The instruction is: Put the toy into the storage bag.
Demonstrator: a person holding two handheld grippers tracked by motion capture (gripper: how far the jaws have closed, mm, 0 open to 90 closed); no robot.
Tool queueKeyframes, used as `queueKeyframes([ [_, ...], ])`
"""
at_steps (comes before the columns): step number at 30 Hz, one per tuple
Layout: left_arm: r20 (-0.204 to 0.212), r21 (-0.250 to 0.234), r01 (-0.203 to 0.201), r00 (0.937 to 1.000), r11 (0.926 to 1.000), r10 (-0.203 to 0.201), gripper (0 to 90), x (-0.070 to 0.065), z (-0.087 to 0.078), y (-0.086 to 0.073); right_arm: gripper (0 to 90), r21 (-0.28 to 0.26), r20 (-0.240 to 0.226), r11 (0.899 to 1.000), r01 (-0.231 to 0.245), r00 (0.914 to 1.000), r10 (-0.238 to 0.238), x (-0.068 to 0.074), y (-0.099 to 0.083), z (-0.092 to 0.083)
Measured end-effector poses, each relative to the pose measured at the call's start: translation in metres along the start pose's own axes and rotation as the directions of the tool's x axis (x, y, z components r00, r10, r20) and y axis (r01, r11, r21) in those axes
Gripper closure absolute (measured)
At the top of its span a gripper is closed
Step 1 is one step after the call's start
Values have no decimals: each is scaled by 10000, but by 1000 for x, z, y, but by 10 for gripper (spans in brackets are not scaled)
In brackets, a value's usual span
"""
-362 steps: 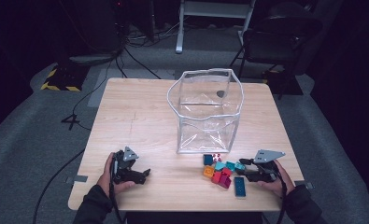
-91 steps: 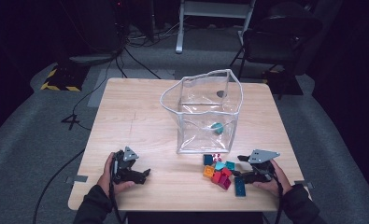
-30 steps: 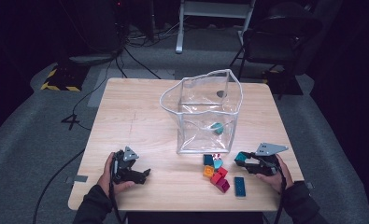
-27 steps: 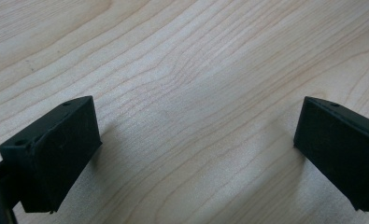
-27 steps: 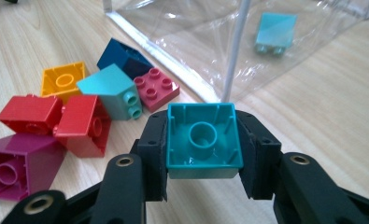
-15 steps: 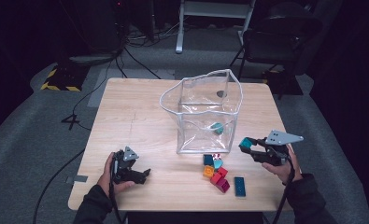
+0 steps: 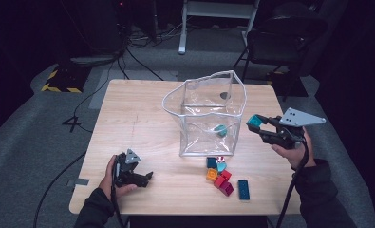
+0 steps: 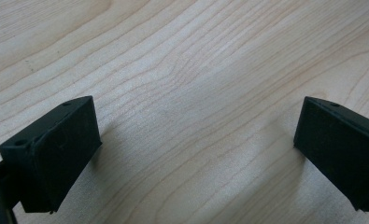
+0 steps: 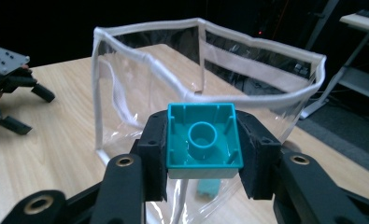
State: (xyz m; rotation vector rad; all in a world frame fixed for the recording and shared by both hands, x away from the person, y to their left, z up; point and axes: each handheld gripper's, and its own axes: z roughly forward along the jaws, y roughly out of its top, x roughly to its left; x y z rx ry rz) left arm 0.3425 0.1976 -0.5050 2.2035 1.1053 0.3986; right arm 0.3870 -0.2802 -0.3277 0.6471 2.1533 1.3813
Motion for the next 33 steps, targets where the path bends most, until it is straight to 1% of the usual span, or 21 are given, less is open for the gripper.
queueKeyframes([
  [2,3,4,-2,10000,10000,2,5,0,0,0,594,-159,100,9999,56,9999,-55,0,8,-1],
  [4,2,4,-3,10000,10000,3,5,0,0,0,594,-277,50,9996,35,10000,-34,0,14,-2],
  [11,2,2,-2,10000,10000,2,5,0,0,0,594,-351,100,9993,126,9999,-123,1,33,5],
  [17,2,4,-3,10000,10000,3,5,0,0,0,594,-253,20,9996,-78,10000,79,-2,43,23],
  [21,1,1,-2,10000,10000,2,5,0,0,0,594,-236,168,9996,-178,9997,182,-1,47,35],
  [24,1,4,-5,10000,10000,5,5,0,0,0,594,-40,253,9999,-166,9995,167,-1,50,45],
  [29,3,6,-6,10000,10000,6,5,0,0,0,593,202,446,9992,-336,9985,327,-3,53,60],
  [33,0,3,-7,10000,10000,7,5,0,0,0,594,314,567,9978,-585,9968,567,-6,52,69],
])
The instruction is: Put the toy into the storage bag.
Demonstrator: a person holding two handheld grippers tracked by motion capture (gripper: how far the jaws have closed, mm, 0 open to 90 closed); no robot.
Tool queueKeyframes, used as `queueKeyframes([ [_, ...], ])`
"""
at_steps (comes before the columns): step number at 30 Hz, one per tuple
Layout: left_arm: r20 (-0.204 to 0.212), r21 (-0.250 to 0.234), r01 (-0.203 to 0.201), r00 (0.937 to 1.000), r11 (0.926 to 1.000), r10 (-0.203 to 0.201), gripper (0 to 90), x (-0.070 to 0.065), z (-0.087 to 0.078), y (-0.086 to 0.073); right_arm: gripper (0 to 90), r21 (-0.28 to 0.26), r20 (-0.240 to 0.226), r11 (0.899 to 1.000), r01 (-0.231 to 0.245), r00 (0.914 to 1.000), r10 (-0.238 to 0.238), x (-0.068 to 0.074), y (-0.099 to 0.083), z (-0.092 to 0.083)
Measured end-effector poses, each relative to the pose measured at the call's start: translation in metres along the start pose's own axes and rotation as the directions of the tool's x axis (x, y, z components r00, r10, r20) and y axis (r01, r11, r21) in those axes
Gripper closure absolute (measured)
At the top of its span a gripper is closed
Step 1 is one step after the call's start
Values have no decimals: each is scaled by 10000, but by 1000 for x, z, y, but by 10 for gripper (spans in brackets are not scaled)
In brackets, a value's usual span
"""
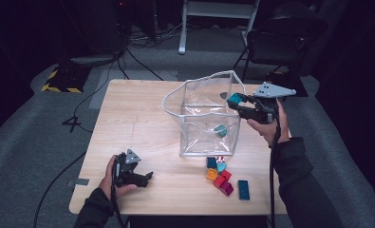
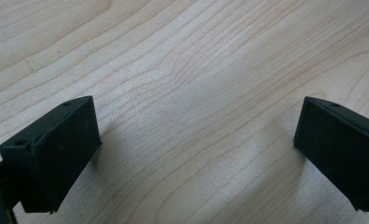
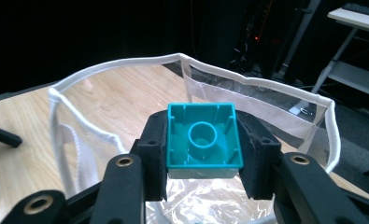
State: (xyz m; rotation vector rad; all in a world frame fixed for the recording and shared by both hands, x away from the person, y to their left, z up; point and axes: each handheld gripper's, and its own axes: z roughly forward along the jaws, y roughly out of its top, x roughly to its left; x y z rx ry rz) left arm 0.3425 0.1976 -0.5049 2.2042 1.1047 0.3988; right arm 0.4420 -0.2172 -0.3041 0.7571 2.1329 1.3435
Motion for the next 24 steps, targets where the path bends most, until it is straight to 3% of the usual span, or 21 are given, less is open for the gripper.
queueKeyframes([
  [5,1,-1,3,10000,10000,-3,5,0,0,0,589,114,185,9999,-82,9998,80,0,-1,8],
  [10,-2,0,-4,10000,10000,4,5,0,0,0,511,191,466,9997,-172,9988,163,1,-3,11],
  [14,4,15,-5,10000,10000,5,5,0,0,0,457,3,451,9997,-251,9987,250,0,-6,6],
  [24,5,16,-5,10000,10000,5,5,0,0,0,424,-281,395,9994,-205,9990,216,-3,-19,-20],
])
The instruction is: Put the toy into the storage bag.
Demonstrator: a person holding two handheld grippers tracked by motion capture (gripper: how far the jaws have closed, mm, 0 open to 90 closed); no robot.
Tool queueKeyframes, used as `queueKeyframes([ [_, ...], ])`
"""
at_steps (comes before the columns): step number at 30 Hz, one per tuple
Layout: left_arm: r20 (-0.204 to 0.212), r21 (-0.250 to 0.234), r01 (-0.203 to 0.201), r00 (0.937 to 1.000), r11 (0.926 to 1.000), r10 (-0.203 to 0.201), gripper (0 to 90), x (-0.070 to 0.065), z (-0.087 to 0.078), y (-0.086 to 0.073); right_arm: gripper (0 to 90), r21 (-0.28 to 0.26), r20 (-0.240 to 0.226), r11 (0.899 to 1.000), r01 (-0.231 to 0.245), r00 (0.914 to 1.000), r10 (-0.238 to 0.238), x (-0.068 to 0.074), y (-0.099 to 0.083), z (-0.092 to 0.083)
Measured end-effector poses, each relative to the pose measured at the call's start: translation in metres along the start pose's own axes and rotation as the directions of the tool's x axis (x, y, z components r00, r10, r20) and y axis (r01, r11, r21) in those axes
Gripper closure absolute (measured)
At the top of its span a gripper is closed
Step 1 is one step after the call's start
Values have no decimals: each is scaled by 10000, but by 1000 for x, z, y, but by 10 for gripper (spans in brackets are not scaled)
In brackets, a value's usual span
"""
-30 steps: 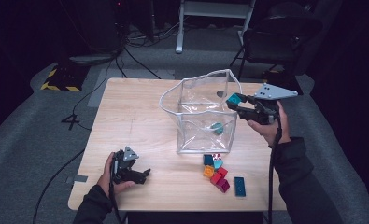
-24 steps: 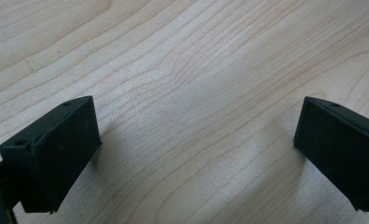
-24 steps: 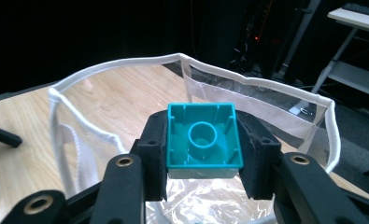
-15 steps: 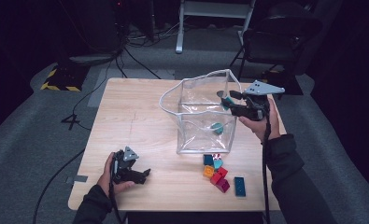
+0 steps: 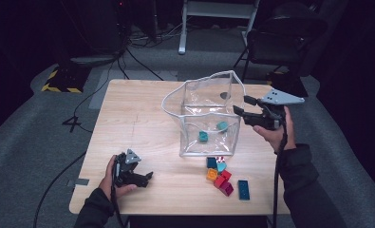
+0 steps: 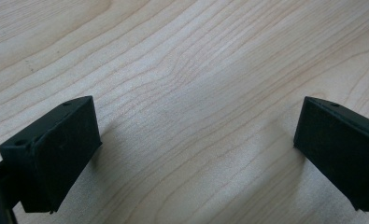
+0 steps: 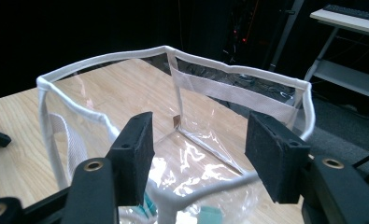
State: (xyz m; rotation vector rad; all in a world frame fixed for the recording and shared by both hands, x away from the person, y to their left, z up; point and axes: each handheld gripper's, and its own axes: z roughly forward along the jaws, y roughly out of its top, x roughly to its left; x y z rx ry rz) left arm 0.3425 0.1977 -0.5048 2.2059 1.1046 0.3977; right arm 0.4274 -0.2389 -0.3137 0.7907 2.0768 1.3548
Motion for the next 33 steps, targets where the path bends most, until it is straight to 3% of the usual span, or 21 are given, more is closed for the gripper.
queueKeyframes([
  [5,-1,1,-4,10000,10000,4,5,0,0,0,397,-41,40,9998,211,9998,-210,-3,-11,-18],
  [8,1,0,-2,10000,10000,2,5,0,0,0,363,-82,-471,9996,274,9985,-277,-4,-23,-31],
  [13,1,-1,2,10000,10000,-2,5,0,0,0,340,99,-733,9980,623,9954,-614,3,-47,-43],
  [23,-1,0,-3,10000,10000,3,5,0,0,0,324,1162,-1622,9896,845,9846,-651,31,-116,-42],
  [33,-19,3,-24,10000,10000,24,5,0,0,0,330,1931,-2216,9781,777,9746,-336,48,-157,-48],
])
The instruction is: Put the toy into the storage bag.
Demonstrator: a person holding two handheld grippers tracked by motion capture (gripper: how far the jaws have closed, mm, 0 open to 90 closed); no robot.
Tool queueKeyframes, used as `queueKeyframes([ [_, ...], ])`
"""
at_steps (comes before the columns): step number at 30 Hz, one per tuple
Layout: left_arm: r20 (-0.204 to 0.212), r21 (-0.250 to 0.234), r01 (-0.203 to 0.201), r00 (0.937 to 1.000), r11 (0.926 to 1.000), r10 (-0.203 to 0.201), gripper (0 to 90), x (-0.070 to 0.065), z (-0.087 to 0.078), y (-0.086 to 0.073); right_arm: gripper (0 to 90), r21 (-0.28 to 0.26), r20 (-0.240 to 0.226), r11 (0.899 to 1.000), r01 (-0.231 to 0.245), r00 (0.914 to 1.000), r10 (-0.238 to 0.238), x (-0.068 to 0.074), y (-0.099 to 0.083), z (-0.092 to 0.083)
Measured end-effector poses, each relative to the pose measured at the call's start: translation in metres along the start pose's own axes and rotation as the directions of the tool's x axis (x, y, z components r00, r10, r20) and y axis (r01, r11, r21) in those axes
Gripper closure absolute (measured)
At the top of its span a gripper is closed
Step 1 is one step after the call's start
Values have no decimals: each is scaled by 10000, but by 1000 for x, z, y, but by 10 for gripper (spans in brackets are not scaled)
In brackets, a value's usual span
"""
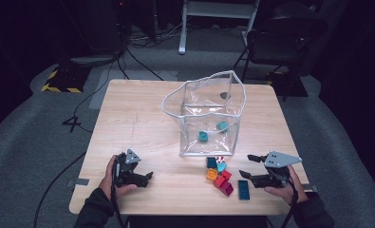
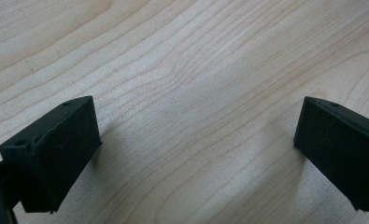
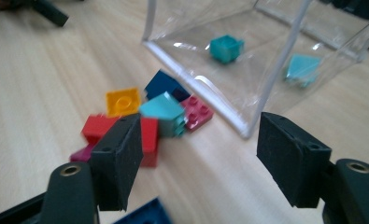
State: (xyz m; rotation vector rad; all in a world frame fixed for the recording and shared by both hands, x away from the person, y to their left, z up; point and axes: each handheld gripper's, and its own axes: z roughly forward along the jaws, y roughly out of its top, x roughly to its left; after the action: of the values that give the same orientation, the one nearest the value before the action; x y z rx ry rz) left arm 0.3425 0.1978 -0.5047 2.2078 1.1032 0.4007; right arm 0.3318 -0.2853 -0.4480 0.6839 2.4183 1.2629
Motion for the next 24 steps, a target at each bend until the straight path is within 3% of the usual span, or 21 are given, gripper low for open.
queueKeyframes([
  [8,-1,-2,4,10000,10000,-4,5,0,0,0,302,190,-583,9998,82,9983,-71,20,-27,-10],
  [10,1,-1,2,10000,10000,-2,6,0,0,0,293,242,-520,9993,281,9983,-268,23,-33,-11],
  [14,0,-3,3,10000,10000,-3,5,0,0,0,292,271,-512,9996,122,9986,-108,25,-43,-9],
  [16,0,-3,3,10000,10000,-3,5,0,0,0,284,263,-782,9997,11,9969,9,27,-46,-7],
  [18,0,0,1,10000,10000,-1,5,0,0,0,275,373,-692,9985,390,9969,-364,30,-48,-7],
  [24,-1,0,0,10000,10000,0,6,0,0,0,263,688,-1035,9960,576,9934,-503,31,-54,-5],
])
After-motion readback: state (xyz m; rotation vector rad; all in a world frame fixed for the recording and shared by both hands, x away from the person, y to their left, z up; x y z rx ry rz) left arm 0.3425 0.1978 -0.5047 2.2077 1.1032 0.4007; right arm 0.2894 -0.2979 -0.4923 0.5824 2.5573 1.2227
